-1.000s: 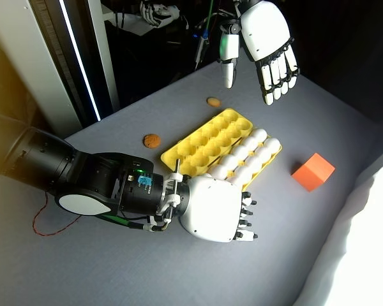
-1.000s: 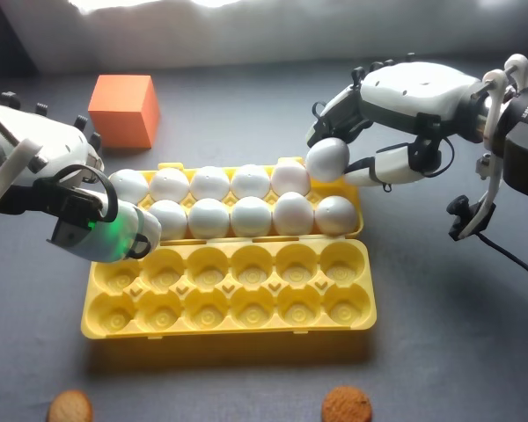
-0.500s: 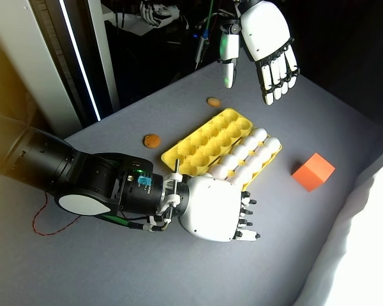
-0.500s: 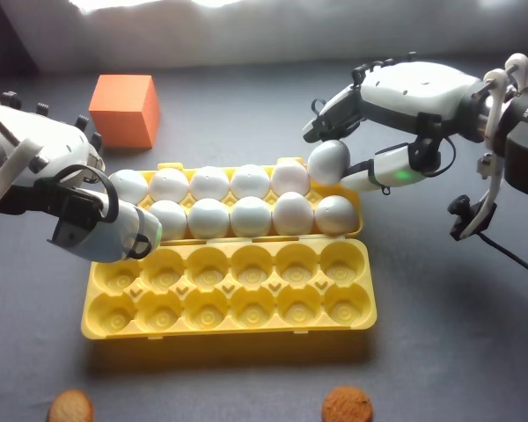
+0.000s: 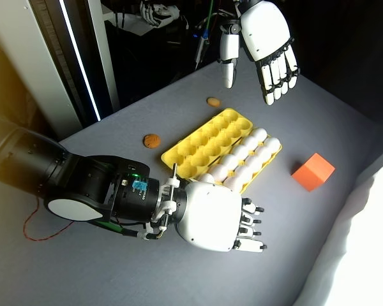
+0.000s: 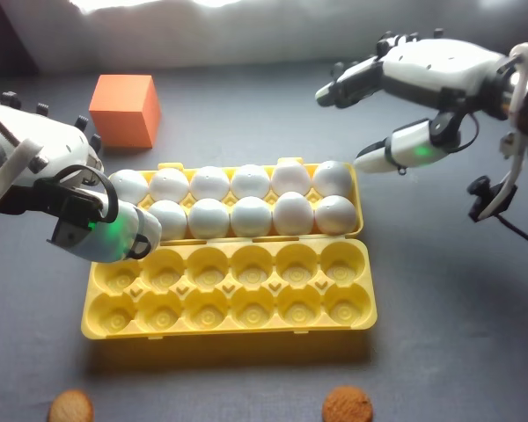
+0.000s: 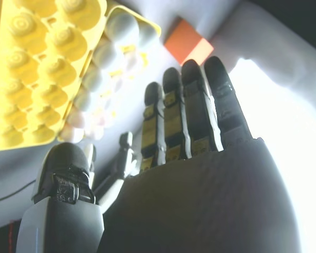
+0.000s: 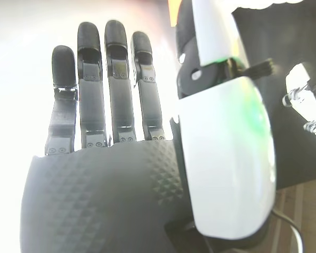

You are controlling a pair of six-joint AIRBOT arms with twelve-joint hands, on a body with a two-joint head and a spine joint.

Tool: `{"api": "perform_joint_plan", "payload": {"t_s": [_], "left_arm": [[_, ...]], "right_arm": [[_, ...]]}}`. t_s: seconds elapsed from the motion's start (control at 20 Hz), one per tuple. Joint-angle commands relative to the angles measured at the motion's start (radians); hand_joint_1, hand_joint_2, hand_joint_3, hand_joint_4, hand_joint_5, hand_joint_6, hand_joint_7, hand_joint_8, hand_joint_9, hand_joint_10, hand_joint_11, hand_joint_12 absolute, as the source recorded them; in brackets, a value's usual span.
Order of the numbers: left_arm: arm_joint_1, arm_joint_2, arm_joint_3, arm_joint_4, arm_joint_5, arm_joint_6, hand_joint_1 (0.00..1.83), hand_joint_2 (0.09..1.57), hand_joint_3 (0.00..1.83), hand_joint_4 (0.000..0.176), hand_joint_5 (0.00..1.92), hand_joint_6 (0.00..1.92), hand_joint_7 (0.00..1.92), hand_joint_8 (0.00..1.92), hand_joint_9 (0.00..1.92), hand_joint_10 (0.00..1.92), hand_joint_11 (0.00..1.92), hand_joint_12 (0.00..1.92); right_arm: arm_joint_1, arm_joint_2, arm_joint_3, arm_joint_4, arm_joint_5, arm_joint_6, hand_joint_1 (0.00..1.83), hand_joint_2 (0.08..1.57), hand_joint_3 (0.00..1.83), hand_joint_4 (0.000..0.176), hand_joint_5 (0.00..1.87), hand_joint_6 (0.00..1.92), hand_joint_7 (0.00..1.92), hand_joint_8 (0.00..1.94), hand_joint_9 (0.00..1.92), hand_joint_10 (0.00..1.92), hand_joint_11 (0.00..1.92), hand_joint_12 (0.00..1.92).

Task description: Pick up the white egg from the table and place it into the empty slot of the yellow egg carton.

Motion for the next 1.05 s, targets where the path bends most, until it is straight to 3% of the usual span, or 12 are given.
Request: {"api": "perform_joint_plan", "payload": {"t_s": [0.0,0.2,0.35,0.55,0.7,0.85,1.0], "left_arm": [[-0.012,0.012,-0.002,0.083,0.006,0.004,0.00,1.24,0.00,0.000,0.30,0.00,0.31,0.00,0.27,0.00,0.00,0.51],[-0.014,0.012,-0.002,0.083,0.006,0.003,0.00,1.25,0.00,0.000,0.29,0.00,0.29,0.00,0.25,0.00,0.00,0.49],[-0.013,0.012,-0.002,0.083,0.006,0.004,0.00,1.24,0.00,0.000,0.27,0.00,0.29,0.00,0.24,0.00,0.00,0.49],[-0.013,0.012,-0.002,0.083,0.006,0.005,0.00,1.24,0.00,0.000,0.28,0.00,0.29,0.00,0.24,0.00,0.00,0.49],[-0.013,0.012,-0.002,0.083,0.006,0.005,0.00,1.25,0.00,0.000,0.27,0.00,0.28,0.00,0.23,0.00,0.00,0.48],[-0.013,0.012,-0.002,0.082,0.006,0.005,0.00,1.24,0.00,0.000,0.27,0.00,0.27,0.00,0.22,0.00,0.00,0.45],[-0.013,0.012,-0.002,0.082,0.006,0.005,0.01,1.27,0.00,0.000,0.27,0.00,0.32,0.00,0.29,0.00,0.02,0.51]], "right_arm": [[0.017,0.026,-0.005,0.013,0.113,0.008,1.04,1.01,0.00,0.000,0.52,0.01,0.60,0.00,0.50,0.13,0.00,1.37],[0.063,0.131,-0.103,-0.175,0.119,0.062,1.03,1.01,0.00,0.000,0.52,0.00,0.60,0.00,0.49,0.12,0.00,1.33],[0.067,0.222,-0.176,-0.184,0.118,0.068,1.03,1.02,0.00,0.000,0.52,0.00,0.60,0.00,0.50,0.12,0.00,1.32],[0.003,0.356,-0.261,-0.247,0.174,0.076,1.04,1.01,0.00,0.000,0.53,0.01,0.61,0.00,0.51,0.11,0.00,1.35],[-0.030,0.406,-0.288,-0.291,0.177,0.093,1.06,1.00,0.00,0.000,0.55,0.01,0.63,0.01,0.54,0.12,0.00,1.36],[-0.042,0.442,-0.316,-0.342,0.181,0.176,1.06,1.00,0.00,0.000,0.56,0.01,0.62,0.01,0.52,0.11,0.00,1.34],[-0.052,0.466,-0.354,-0.404,0.194,0.177,1.07,1.01,0.00,0.000,0.60,0.02,0.65,0.01,0.58,0.12,0.04,1.36]]}}
